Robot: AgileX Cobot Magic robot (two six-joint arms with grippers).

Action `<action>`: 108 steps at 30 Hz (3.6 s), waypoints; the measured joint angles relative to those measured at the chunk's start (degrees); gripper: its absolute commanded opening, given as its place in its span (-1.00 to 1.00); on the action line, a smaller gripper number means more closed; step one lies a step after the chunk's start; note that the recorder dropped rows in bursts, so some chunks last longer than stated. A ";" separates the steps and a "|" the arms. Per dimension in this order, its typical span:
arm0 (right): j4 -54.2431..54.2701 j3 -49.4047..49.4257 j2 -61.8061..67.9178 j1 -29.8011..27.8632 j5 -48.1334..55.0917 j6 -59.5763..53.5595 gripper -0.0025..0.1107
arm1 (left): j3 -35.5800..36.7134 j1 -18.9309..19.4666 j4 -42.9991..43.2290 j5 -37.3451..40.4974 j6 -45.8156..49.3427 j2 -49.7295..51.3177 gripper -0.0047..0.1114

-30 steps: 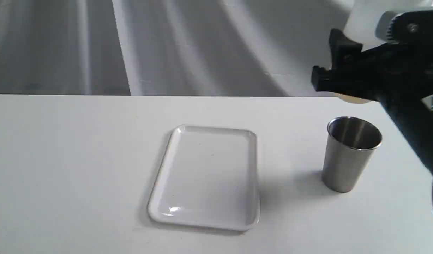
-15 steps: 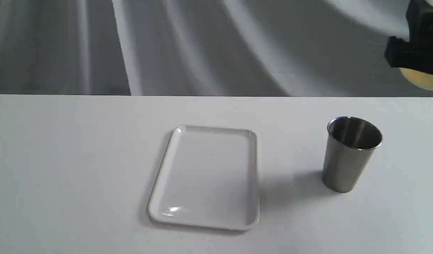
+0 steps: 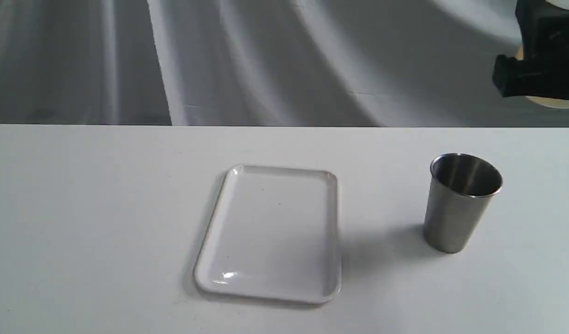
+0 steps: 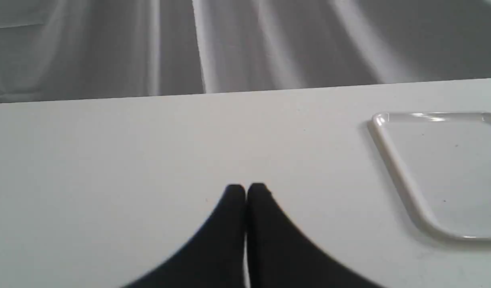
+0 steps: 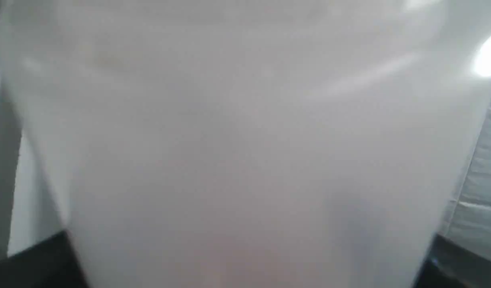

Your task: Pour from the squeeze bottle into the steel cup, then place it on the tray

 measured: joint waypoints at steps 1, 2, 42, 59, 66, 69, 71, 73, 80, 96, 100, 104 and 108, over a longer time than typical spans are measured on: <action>-0.03 0.00 0.00 0.00 0.82 0.17 -0.96 | 0.00 0.00 0.00 0.00 0.00 0.00 -0.92; -0.09 0.00 0.00 0.00 2.19 0.81 -0.96 | 0.00 0.00 0.00 0.00 0.00 0.00 -0.92; -119.08 -15.22 12.57 -0.57 65.20 116.20 -0.96 | 0.00 0.00 0.00 0.00 0.00 0.00 -0.92; -147.54 -6.35 12.57 -11.51 79.91 145.76 -0.96 | 0.00 0.00 0.00 0.00 0.00 0.00 -0.92; -149.22 -2.53 12.57 -16.78 80.29 147.71 -0.96 | 0.00 0.00 0.00 0.00 0.00 0.00 -0.92; -149.34 -1.93 12.57 -18.55 80.40 148.23 -0.96 | 0.00 0.00 0.00 0.00 0.00 0.00 -0.92; -149.34 -1.93 12.57 -19.00 80.87 148.49 -0.96 | 0.00 0.00 0.00 0.00 0.00 0.00 -0.92; -149.45 -1.93 12.57 -19.15 81.32 148.49 -0.96 | 0.00 0.00 0.00 0.00 0.00 0.00 -0.92; -149.64 -1.93 15.84 -19.14 83.63 148.49 -0.96 | 0.00 0.00 0.00 0.00 0.00 0.00 -0.92; -149.53 -1.93 28.64 -19.32 89.36 148.94 -0.96 | 0.00 0.00 0.00 0.00 0.00 0.00 -0.92; -149.53 -1.93 28.64 -20.27 90.21 144.83 -0.96 | 0.00 0.00 0.00 0.00 0.00 0.00 -0.92; -149.53 -1.93 28.64 -21.16 90.25 138.70 -0.96 | 0.00 0.00 0.00 0.00 0.00 0.00 -0.92; -149.53 -2.80 30.08 -21.31 90.35 130.99 -0.96 | 0.00 0.00 0.00 0.00 0.00 0.00 -0.92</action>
